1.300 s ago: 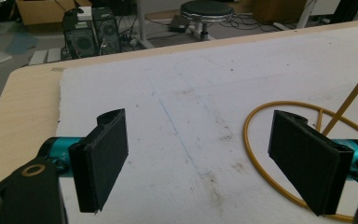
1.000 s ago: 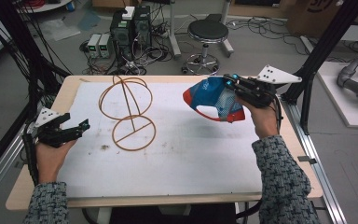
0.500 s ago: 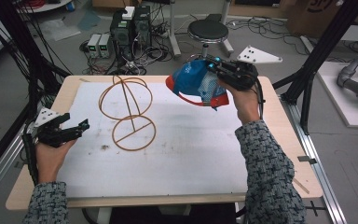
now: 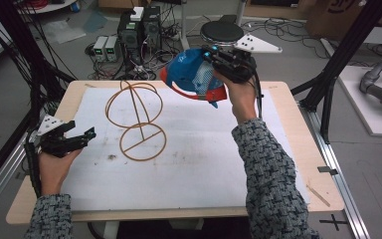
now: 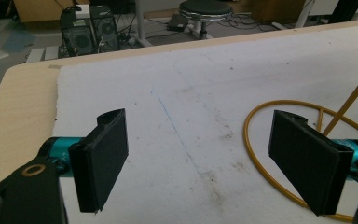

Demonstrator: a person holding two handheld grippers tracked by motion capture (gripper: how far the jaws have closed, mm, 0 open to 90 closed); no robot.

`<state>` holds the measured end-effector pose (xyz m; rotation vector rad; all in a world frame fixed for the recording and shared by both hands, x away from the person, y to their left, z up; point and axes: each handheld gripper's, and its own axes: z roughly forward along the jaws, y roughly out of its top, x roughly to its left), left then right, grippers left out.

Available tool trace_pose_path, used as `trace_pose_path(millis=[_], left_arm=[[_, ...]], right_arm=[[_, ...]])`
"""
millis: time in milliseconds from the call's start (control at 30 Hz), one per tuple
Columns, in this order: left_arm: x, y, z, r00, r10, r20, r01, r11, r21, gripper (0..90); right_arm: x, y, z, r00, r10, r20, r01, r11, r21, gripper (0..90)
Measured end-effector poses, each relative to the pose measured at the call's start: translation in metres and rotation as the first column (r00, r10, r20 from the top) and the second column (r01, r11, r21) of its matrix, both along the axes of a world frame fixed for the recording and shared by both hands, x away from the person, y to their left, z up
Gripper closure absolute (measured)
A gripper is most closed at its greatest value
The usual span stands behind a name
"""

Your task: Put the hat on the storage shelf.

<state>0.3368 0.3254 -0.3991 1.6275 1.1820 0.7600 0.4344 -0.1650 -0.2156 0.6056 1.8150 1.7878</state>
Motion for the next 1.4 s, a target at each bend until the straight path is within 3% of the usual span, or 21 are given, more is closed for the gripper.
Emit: trace_pose_path(millis=[267, 900, 1133, 1400], left_arm=[[-0.002, 0.003, 0.001, 1.0000, 0.005, 0.005, -0.005, 0.9999, 0.011, 20.4], [-0.013, 0.005, 0.002, 1.0000, 0.007, 0.005, -0.007, 0.9997, 0.024, 20.4], [-0.014, 0.007, 0.002, 1.0000, 0.007, 0.006, -0.007, 0.9996, 0.028, 20.5], [-0.013, 0.006, 0.002, 1.0000, 0.005, 0.007, -0.005, 0.9997, 0.022, 20.5]], right_arm=[[0.004, 0.025, 0.003, 0.9996, 0.027, -0.004, -0.027, 1.000, 0.015, 88.2], [0.002, 0.061, 0.012, 0.9968, 0.078, 0.016, -0.079, 0.996, 0.031, 88.1], [0.000, 0.076, 0.010, 0.9929, 0.119, 0.006, -0.119, 0.990, 0.077, 88.0], [-0.004, 0.091, 0.006, 0.9871, 0.160, -0.004, -0.159, 0.986, 0.051, 87.7]])
